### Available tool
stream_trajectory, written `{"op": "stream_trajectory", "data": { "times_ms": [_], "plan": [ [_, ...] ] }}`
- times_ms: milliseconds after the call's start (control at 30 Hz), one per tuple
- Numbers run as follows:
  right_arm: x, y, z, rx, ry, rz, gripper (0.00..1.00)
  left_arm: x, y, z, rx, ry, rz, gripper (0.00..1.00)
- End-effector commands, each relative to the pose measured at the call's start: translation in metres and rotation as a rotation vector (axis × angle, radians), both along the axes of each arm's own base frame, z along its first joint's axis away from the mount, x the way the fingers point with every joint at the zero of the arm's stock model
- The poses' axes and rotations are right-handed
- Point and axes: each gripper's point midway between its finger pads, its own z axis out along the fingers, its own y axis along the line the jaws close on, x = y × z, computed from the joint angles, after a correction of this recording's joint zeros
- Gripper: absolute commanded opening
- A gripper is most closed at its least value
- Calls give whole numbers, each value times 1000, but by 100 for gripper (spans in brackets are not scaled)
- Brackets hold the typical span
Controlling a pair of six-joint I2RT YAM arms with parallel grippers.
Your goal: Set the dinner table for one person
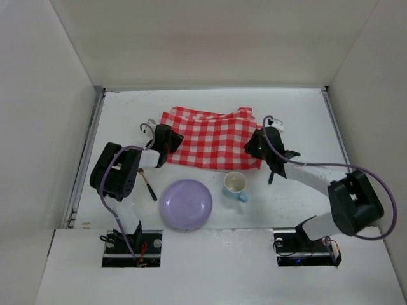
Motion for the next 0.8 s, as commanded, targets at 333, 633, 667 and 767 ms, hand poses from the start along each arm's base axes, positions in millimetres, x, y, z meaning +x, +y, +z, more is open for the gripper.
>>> {"op": "stream_trajectory", "data": {
  "times_ms": [333,633,667,767],
  "plan": [
    [42,85,-24,140,170,216,32,-25,-11,39,-10,-74,-47,29],
    [39,60,51,190,-73,172,49,-63,-134,48,-35,-24,-493,17],
    [36,57,62,186,-102,170,49,-64,-143,47,-40,-9,-528,14],
    [25,41,83,159,-173,143,44,-68,-165,45,-13,15,-613,7]
  ]
}}
